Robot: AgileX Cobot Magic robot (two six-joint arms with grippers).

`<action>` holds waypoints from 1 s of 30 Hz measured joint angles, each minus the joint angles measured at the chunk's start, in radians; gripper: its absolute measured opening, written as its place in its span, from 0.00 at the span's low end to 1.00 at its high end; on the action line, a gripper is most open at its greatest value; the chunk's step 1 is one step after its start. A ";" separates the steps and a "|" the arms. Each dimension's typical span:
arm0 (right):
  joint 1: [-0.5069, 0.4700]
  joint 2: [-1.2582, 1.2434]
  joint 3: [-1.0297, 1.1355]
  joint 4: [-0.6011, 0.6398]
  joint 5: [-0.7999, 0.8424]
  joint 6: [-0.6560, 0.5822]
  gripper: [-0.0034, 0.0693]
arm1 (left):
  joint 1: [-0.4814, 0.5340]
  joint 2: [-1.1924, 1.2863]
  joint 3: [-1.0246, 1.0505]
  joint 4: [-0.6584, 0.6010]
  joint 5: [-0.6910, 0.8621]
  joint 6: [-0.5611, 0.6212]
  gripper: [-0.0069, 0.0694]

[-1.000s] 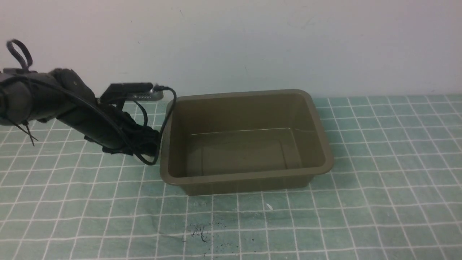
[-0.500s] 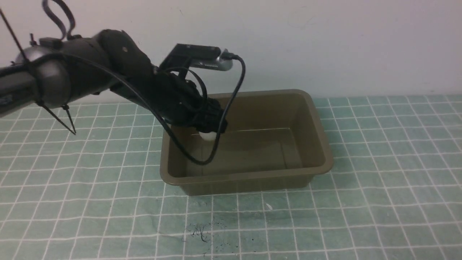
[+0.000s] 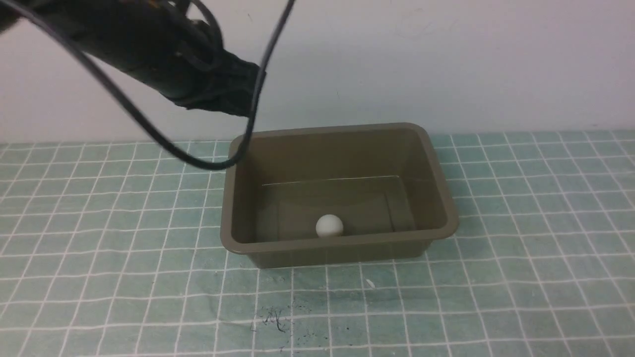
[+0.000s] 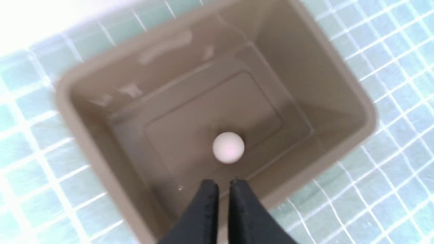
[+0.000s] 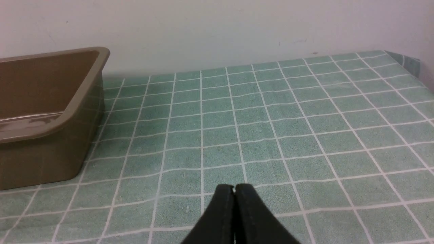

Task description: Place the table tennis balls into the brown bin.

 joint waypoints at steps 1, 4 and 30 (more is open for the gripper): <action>0.000 0.000 0.000 0.000 0.000 0.009 0.03 | 0.000 -0.051 0.027 0.003 0.000 -0.004 0.10; 0.000 0.000 0.000 0.000 0.000 0.019 0.03 | 0.000 -0.237 0.158 0.005 -0.019 -0.008 0.08; 0.000 0.000 0.000 0.001 0.000 0.018 0.03 | 0.001 -1.470 1.018 0.126 -0.518 -0.051 0.08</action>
